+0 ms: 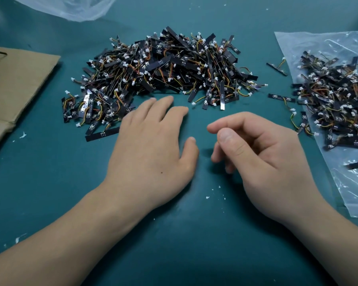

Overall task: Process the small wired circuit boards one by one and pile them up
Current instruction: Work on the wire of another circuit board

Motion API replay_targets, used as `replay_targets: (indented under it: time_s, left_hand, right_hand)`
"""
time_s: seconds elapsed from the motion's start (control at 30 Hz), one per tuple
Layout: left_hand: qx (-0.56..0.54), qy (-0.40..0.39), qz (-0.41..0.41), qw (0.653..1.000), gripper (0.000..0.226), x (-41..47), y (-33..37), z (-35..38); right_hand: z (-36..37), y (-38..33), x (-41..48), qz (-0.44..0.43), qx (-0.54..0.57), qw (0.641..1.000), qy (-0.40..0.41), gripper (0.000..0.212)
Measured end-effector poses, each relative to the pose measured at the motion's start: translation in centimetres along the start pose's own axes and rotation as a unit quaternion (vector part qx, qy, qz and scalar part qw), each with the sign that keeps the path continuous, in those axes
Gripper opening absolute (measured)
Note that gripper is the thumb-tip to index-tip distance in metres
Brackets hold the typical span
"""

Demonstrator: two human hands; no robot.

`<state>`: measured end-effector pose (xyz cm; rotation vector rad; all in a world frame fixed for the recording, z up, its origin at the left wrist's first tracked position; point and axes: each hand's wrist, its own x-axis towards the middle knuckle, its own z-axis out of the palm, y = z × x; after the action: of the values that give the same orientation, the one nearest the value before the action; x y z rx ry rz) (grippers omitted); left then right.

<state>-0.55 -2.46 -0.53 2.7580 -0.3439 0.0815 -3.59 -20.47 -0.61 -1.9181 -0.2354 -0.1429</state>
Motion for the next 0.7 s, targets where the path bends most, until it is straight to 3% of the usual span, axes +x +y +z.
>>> replay_targets:
  time_s: [0.1, 0.27, 0.4, 0.57, 0.7]
  left_hand:
    - [-0.037, 0.023, 0.013, 0.999, 0.048, -0.1, 0.0, -0.07]
    - [0.042, -0.01, -0.066, 0.997, 0.065, -0.32, 0.15, 0.0]
    - [0.026, 0.005, -0.01, 1.0, 0.055, -0.36, 0.0, -0.18]
    - [-0.128, 0.046, 0.088, 0.987, 0.027, -0.22, -0.19, 0.19]
    - [-0.171, 0.076, 0.111, 0.976, 0.043, -0.27, -0.21, 0.38]
  right_hand:
    - [-0.04, -0.07, -0.04, -0.002, -0.008, 1.0, -0.005, 0.013]
    - [-0.03, -0.09, -0.07, -0.001, -0.019, 1.0, -0.007, 0.013]
    - [-0.07, -0.07, -0.17, -0.006, -0.033, 0.999, -0.011, 0.012]
    - [-0.03, 0.01, -0.12, -0.012, -0.042, 0.999, -0.008, 0.013]
    - [-0.06, 0.02, -0.13, -0.02, -0.046, 0.999, 0.002, 0.013]
